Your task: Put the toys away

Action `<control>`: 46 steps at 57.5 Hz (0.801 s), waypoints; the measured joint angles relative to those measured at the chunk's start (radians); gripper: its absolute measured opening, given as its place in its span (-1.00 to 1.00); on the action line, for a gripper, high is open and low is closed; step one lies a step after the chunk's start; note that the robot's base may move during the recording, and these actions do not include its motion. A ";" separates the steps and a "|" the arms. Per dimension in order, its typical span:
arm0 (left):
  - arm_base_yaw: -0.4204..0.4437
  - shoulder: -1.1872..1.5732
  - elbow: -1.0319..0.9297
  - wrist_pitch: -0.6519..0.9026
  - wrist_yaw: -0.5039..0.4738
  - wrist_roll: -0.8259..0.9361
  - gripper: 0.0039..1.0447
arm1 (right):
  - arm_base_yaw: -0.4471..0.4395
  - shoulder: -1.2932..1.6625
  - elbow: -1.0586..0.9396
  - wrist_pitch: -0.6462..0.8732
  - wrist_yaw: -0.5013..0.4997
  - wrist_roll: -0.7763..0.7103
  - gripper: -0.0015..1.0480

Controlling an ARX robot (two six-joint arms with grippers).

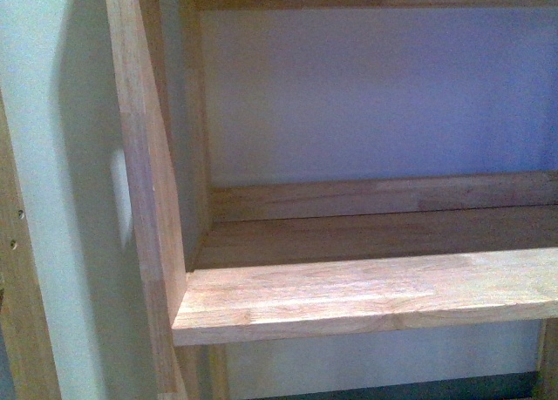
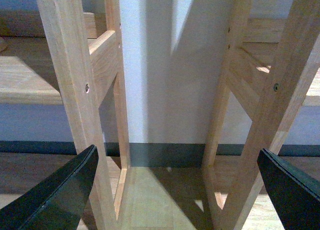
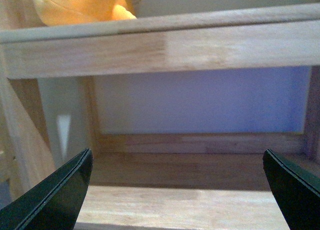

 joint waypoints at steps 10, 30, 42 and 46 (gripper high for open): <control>0.000 0.000 0.000 0.000 0.000 0.000 0.89 | -0.066 -0.093 -0.161 0.024 -0.017 -0.011 0.99; 0.000 0.000 0.000 0.000 0.000 0.000 0.89 | -0.264 -0.089 -0.369 -0.009 -0.306 0.008 0.60; 0.000 0.000 0.000 0.000 0.000 0.000 0.89 | -0.280 -0.111 -0.369 -0.047 -0.333 0.026 -0.06; 0.000 0.000 0.000 0.000 0.000 0.000 0.89 | -0.281 -0.124 -0.369 -0.060 -0.333 0.026 -0.26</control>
